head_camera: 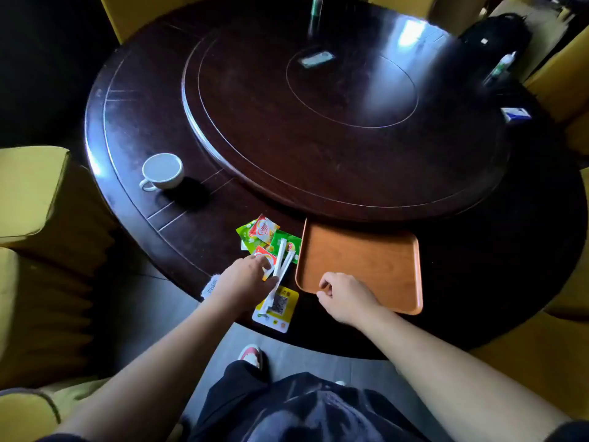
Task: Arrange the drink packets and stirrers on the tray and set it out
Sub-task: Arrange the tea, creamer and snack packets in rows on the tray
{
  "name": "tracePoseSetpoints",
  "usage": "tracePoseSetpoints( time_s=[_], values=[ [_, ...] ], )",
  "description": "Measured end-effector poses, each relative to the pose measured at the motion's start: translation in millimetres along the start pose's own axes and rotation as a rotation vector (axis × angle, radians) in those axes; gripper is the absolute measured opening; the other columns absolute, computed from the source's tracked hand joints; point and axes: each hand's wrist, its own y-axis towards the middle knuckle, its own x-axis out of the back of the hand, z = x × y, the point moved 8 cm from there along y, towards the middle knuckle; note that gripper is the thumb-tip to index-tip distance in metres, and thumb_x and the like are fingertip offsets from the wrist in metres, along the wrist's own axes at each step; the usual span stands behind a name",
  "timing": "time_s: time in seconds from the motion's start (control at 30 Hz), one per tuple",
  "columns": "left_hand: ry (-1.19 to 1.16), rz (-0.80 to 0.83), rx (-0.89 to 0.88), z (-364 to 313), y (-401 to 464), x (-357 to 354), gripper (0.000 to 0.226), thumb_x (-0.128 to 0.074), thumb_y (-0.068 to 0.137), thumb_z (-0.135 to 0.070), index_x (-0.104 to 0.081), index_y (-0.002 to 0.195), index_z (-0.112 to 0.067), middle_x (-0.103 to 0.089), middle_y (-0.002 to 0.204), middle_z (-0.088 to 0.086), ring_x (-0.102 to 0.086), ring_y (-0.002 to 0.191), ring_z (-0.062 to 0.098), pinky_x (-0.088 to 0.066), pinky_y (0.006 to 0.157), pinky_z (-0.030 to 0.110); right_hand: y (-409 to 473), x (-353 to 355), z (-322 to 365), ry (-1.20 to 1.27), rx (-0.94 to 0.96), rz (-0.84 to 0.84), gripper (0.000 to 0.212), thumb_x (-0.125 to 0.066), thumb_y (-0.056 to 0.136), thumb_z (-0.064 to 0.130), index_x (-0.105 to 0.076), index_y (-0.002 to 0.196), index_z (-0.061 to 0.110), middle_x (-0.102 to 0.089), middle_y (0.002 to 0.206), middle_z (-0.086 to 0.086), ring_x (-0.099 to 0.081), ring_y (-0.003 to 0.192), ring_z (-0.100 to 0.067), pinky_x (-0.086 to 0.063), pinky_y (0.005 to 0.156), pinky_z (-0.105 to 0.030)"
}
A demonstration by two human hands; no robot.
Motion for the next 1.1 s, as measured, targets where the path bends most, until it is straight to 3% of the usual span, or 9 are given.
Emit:
tracePoseSetpoints(
  time_s=[0.17,0.37,0.63,0.83,1.0,1.1],
  values=[
    [-0.018,-0.086,0.056,54.2,41.8,39.7,0.046,-0.065,0.083,-0.047,-0.062,0.120,-0.019,-0.061,0.110,0.008,-0.058,0.106,0.031,-0.055,0.083,0.045,49.1,17.9,37.6,0.002,-0.008,-0.016,0.025,-0.057,0.093,0.035,-0.060,0.115,0.023,-0.060,0.110,-0.003,-0.060,0.102,-0.028,-0.051,0.087,-0.041],
    [-0.040,-0.024,0.094,80.6,88.3,51.6,0.057,-0.064,0.084,-0.047,-0.057,0.131,-0.016,-0.058,0.123,0.014,-0.055,0.116,0.036,-0.051,0.091,0.047,101.3,29.0,60.4,-0.047,-0.035,-0.026,0.032,-0.057,0.095,0.035,-0.058,0.125,0.025,-0.056,0.122,-0.006,-0.054,0.115,-0.029,-0.047,0.092,-0.042],
    [-0.099,0.012,0.138,84.1,104.6,39.5,0.031,-0.065,0.086,-0.044,-0.068,0.106,-0.020,-0.058,0.112,0.009,-0.054,0.111,0.031,-0.052,0.087,0.044,146.7,11.3,64.0,-0.140,-0.031,0.059,0.039,-0.051,0.096,0.030,-0.054,0.134,0.021,-0.051,0.132,-0.011,-0.049,0.122,-0.034,-0.046,0.097,-0.045],
    [-0.276,-0.060,0.211,87.3,98.8,44.7,0.009,-0.067,0.083,-0.030,-0.058,0.081,-0.028,-0.069,0.099,0.006,-0.064,0.098,0.029,-0.050,0.077,0.035,156.0,14.8,63.9,-0.158,0.013,0.009,0.008,-0.058,0.092,0.023,-0.066,0.095,0.024,-0.054,0.112,-0.007,-0.048,0.115,-0.029,-0.046,0.091,-0.041],
    [-0.411,-0.170,0.297,106.5,79.7,68.1,0.014,-0.071,0.083,-0.029,-0.059,0.082,-0.023,-0.062,0.082,-0.003,-0.059,0.084,0.021,-0.037,0.071,0.028,156.2,19.7,74.3,-0.013,0.046,0.037,0.008,-0.056,0.088,0.022,-0.062,0.086,0.026,-0.065,0.103,-0.005,-0.051,0.108,-0.028,-0.045,0.090,-0.037],
    [-0.510,-0.230,0.347,123.9,67.8,86.3,0.012,-0.074,0.083,-0.026,-0.063,0.086,-0.020,-0.064,0.078,-0.002,-0.058,0.074,0.021,-0.041,0.067,0.030,158.2,38.8,85.9,0.158,0.045,-0.037,0.005,-0.057,0.082,0.023,-0.061,0.079,0.024,-0.069,0.087,0.002,-0.059,0.092,-0.023,-0.046,0.076,-0.031]
  ],
)
